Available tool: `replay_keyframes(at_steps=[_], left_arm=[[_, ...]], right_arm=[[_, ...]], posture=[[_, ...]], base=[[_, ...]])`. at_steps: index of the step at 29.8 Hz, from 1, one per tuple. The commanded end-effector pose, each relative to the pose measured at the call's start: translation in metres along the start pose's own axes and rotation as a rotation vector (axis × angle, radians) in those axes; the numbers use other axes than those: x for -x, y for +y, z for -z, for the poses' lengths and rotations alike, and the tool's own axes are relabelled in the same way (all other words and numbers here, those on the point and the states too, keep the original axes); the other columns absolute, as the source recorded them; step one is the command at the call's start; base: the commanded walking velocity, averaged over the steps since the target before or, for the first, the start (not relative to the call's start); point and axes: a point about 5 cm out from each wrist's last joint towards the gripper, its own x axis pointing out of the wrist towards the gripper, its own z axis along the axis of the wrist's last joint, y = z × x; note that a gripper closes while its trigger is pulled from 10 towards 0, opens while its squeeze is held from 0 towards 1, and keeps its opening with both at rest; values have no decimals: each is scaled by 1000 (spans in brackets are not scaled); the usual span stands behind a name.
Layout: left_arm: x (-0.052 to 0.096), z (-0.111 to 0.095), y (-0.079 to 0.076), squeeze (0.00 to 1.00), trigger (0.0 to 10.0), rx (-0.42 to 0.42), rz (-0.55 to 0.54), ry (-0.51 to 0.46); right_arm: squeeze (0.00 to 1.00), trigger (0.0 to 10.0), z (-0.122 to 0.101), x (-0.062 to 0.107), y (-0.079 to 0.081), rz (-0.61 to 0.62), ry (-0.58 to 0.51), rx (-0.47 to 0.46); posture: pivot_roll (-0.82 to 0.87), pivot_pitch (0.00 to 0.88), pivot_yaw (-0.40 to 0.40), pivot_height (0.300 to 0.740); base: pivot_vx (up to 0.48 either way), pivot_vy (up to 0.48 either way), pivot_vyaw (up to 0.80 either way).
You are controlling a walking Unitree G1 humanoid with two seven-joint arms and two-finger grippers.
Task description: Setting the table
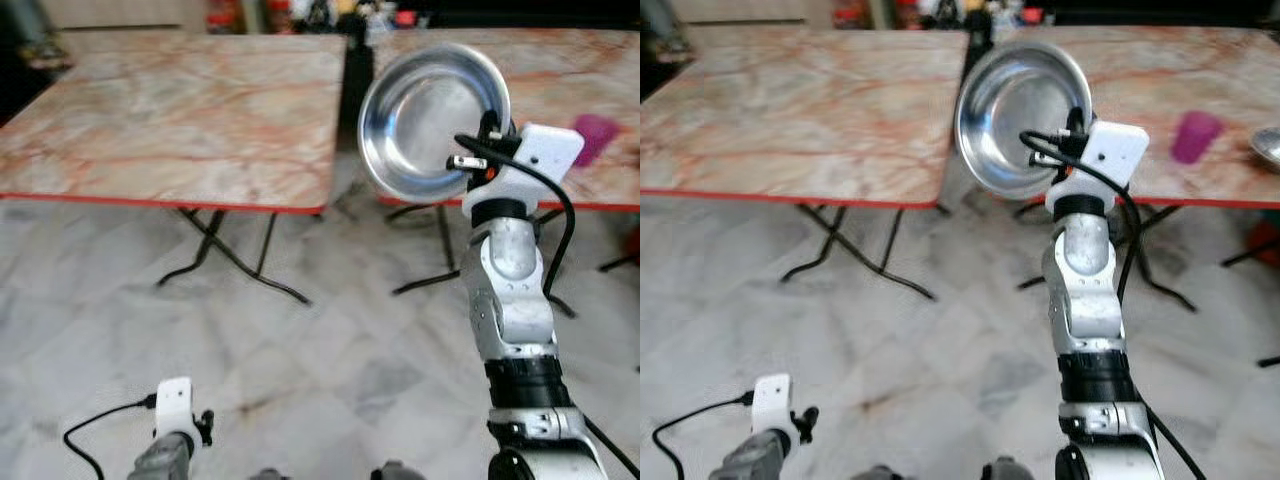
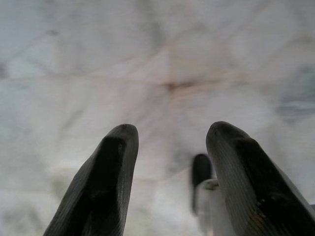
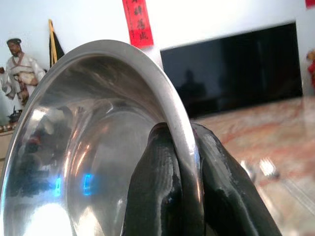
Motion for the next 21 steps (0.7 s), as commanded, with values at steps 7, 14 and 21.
replay_keyframes(at_steps=[7,14,21], left_arm=[[0,3,2,0,10000,19,-13,12],[1,2,4,0,10000,22,-19,10],[1,2,4,0,10000,22,-20,9]], right_arm=[[0,10000,-2,0,-2,10,-3,-5],[0,10000,-1,1,-2,4,4,-7],[0,10000,0,1,-1,1,7,-11]], posture=[[-77,132,41,711],[-75,135,41,711],[-72,137,41,711]], base=[[0,480,0],[0,480,0],[0,480,0]])
